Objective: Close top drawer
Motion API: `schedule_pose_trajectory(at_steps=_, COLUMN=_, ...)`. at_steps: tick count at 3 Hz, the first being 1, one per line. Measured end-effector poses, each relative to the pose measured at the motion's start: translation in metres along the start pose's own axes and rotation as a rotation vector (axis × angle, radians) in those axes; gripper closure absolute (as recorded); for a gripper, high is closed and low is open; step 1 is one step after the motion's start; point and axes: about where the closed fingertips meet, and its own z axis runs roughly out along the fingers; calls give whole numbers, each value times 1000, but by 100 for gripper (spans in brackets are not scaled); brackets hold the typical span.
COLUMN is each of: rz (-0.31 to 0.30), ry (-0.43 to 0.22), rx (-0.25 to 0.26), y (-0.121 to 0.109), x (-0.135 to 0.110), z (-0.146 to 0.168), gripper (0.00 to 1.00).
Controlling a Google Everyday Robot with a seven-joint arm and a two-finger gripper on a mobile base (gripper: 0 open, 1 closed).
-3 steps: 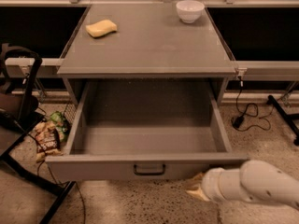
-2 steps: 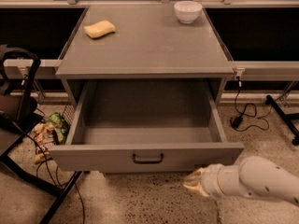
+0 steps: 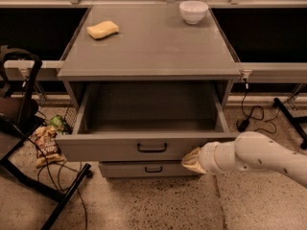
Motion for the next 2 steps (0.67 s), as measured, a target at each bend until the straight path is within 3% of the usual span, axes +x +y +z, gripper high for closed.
schedule_pose_trajectory(at_steps=1, rz=-19, ry=-7, rx=10, y=-13, x=-6, z=1, gripper=100)
schedule_pose_trajectory(at_steps=2, rz=-65, ry=-25, rx=36, y=-55, x=-25, z=7, gripper=100)
